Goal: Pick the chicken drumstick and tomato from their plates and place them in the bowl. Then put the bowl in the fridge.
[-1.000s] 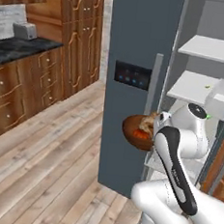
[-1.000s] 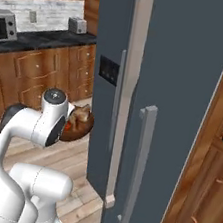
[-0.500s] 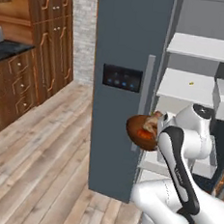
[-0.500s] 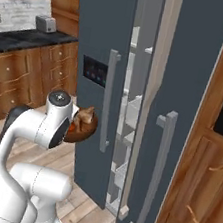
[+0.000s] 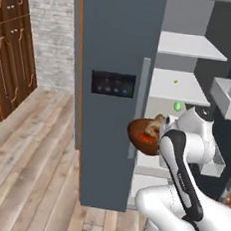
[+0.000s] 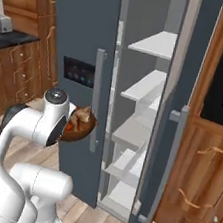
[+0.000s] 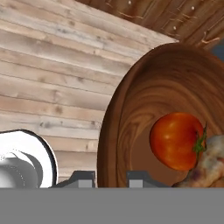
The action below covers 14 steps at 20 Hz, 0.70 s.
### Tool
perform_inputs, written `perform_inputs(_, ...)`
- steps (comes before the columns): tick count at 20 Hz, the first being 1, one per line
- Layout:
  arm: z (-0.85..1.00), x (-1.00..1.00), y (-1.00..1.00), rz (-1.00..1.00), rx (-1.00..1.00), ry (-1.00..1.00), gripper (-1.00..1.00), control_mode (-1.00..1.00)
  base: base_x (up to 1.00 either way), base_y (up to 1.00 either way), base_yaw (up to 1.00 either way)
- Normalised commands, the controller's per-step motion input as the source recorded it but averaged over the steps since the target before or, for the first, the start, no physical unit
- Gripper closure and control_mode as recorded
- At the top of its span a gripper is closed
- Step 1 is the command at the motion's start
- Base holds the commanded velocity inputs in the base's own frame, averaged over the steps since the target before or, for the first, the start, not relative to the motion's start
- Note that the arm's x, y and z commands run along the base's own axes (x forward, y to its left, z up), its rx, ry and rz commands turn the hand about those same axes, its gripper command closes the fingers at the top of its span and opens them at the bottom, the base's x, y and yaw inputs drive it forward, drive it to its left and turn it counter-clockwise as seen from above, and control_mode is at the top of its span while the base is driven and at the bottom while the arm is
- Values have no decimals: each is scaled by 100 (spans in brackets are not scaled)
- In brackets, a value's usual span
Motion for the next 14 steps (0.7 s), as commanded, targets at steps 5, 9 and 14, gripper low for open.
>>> perform_inputs(5,0,0,0,0,0,0,100,100,-3,40,-57)
perform_inputs(9,0,0,0,0,0,0,100,100,-1,46,-52)
perform_inputs(14,0,0,0,0,0,0,100,100,-1,52,-37)
